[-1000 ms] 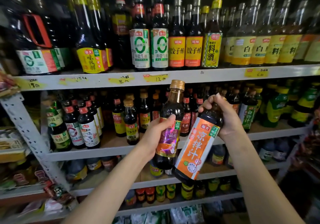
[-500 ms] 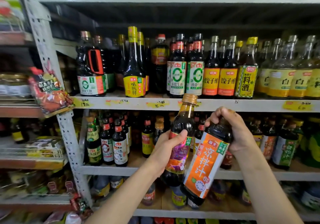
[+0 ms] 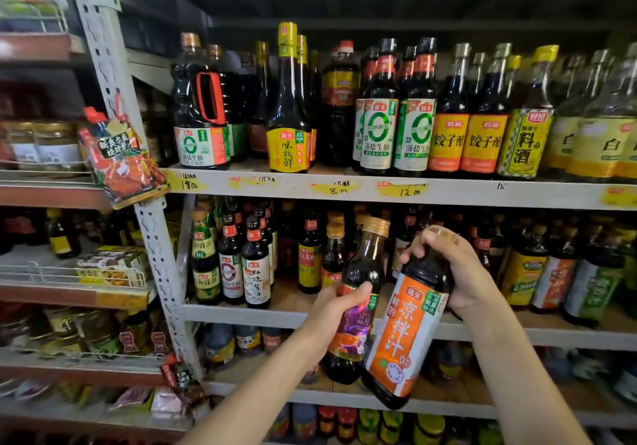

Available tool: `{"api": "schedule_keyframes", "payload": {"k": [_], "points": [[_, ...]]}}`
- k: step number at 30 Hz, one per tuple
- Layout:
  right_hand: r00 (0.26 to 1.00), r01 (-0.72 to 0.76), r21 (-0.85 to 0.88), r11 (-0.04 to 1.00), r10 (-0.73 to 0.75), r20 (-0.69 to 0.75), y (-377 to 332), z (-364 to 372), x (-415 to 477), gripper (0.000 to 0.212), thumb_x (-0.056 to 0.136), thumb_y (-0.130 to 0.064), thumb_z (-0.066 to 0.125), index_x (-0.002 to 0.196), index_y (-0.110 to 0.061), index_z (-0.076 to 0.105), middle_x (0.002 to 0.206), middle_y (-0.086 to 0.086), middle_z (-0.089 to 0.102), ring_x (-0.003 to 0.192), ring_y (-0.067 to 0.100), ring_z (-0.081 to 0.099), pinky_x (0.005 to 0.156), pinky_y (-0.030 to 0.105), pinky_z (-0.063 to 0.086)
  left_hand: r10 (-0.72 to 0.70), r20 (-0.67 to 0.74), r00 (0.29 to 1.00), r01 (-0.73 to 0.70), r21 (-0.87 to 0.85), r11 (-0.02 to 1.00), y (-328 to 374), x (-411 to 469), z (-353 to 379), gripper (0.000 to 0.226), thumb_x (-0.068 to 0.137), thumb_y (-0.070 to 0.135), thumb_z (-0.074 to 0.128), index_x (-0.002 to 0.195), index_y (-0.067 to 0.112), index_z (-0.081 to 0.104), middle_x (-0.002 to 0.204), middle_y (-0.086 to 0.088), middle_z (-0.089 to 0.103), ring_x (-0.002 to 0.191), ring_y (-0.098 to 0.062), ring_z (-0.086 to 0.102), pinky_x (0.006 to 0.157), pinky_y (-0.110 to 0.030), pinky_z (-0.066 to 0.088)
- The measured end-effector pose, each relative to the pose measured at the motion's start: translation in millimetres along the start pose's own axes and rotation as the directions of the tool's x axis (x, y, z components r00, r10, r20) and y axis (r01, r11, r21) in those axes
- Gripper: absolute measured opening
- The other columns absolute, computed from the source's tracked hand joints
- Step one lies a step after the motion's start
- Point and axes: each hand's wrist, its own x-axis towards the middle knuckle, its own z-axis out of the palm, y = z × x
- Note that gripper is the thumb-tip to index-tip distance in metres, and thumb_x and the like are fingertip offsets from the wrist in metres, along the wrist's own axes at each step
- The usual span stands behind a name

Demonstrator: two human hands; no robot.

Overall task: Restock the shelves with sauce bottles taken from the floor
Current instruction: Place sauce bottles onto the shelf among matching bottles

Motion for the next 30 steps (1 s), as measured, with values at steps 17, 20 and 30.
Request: {"api": "schedule_keyframes", "payload": {"k": [17, 20, 30], "points": [[0.990, -0.122, -0.134, 0.983, 0.111, -0.091, 64, 41, 33, 0.018, 0.082, -0.013, 0.072, 0.071, -0.008, 0.058, 0.066, 0.011, 0.061, 0.068, 0.030, 0.069, 0.065, 0.037, 0.057, 0.262, -0.336, 0.904, -0.099, 0.431, 0.897, -7, 76, -122, 0.051, 0.063, 0.005, 0.087, 0.104, 0.022, 0.062, 0.102, 0.007, 0.069, 0.098, -0.011, 0.063, 0.080, -0.025, 0.044], [0.983, -0.162, -0.168, 0.972, 0.145, -0.111, 81, 53, 47, 0.023, 0.090, -0.006, 0.067, 0.070, -0.013, 0.061, 0.066, 0.010, 0.061, 0.070, 0.029, 0.070, 0.062, 0.035, 0.057, 0.247, -0.381, 0.891, -0.088, 0.391, 0.916, -14, 91, -135, 0.056, 0.064, 0.002, 0.085, 0.114, 0.014, 0.062, 0.108, -0.002, 0.071, 0.104, -0.021, 0.064, 0.090, -0.037, 0.048], [0.969, -0.229, -0.306, 0.924, 0.187, -0.160, 125, 60, 79, 0.022, 0.086, -0.017, 0.070, 0.066, -0.019, 0.062, 0.070, 0.008, 0.064, 0.077, 0.030, 0.073, 0.073, 0.042, 0.057, 0.331, -0.420, 0.845, -0.134, 0.434, 0.891, -46, 123, -138, 0.077, 0.067, 0.009, 0.086, 0.130, 0.021, 0.044, 0.113, 0.006, 0.063, 0.106, -0.010, 0.059, 0.085, -0.021, 0.047]]}}
